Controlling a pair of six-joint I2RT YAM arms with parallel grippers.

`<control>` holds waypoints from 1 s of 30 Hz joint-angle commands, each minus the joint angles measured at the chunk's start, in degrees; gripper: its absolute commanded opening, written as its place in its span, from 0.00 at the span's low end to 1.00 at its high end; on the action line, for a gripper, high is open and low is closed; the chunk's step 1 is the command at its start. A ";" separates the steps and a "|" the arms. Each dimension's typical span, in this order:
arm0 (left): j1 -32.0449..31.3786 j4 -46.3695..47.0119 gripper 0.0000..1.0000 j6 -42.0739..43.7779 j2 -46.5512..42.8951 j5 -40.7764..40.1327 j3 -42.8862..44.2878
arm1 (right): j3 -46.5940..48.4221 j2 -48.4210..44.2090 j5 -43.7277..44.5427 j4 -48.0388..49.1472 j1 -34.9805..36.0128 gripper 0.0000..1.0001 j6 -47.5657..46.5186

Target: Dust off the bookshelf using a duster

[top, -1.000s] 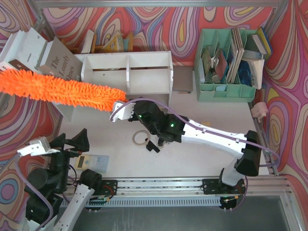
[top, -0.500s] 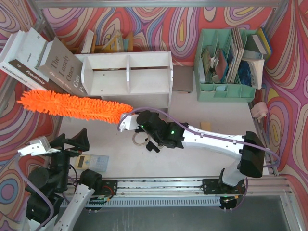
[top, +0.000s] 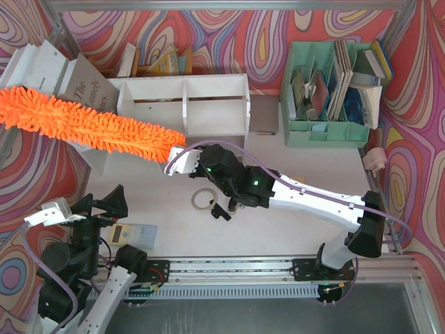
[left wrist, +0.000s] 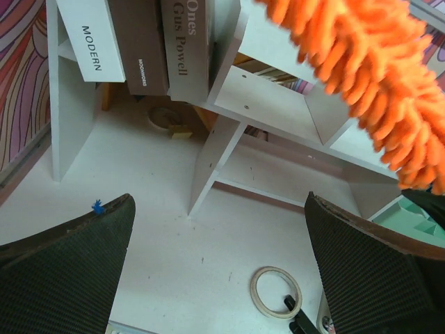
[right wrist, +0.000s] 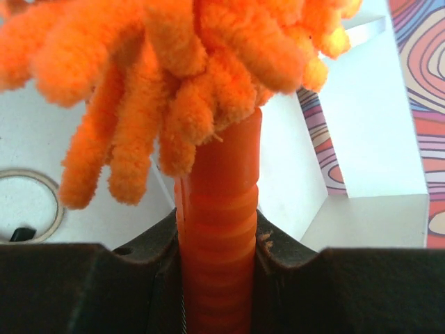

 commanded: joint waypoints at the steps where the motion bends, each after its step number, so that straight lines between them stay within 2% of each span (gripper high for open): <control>1: 0.07 0.47 0.98 -0.36 -0.58 -0.91 -0.33 | -1.30 -2.80 -0.11 5.44 0.20 0.00 1.10; 10: 0.04 0.55 0.98 -0.46 -0.64 -1.51 -0.55 | -9.86 -5.50 -0.09 2.96 0.19 0.00 7.03; 15: 0.05 0.64 0.98 -0.46 -0.58 -1.71 -0.65 | -12.20 -5.62 0.74 3.75 0.14 0.00 6.56; 25: 0.05 0.64 0.98 -0.64 -0.64 -2.06 -0.81 | -0.57 -2.43 -0.62 3.40 1.03 0.00 3.14; 30: 0.10 0.64 0.98 -0.64 -0.64 -2.23 -0.81 | 0.13 -2.45 -0.85 2.29 1.23 0.00 3.34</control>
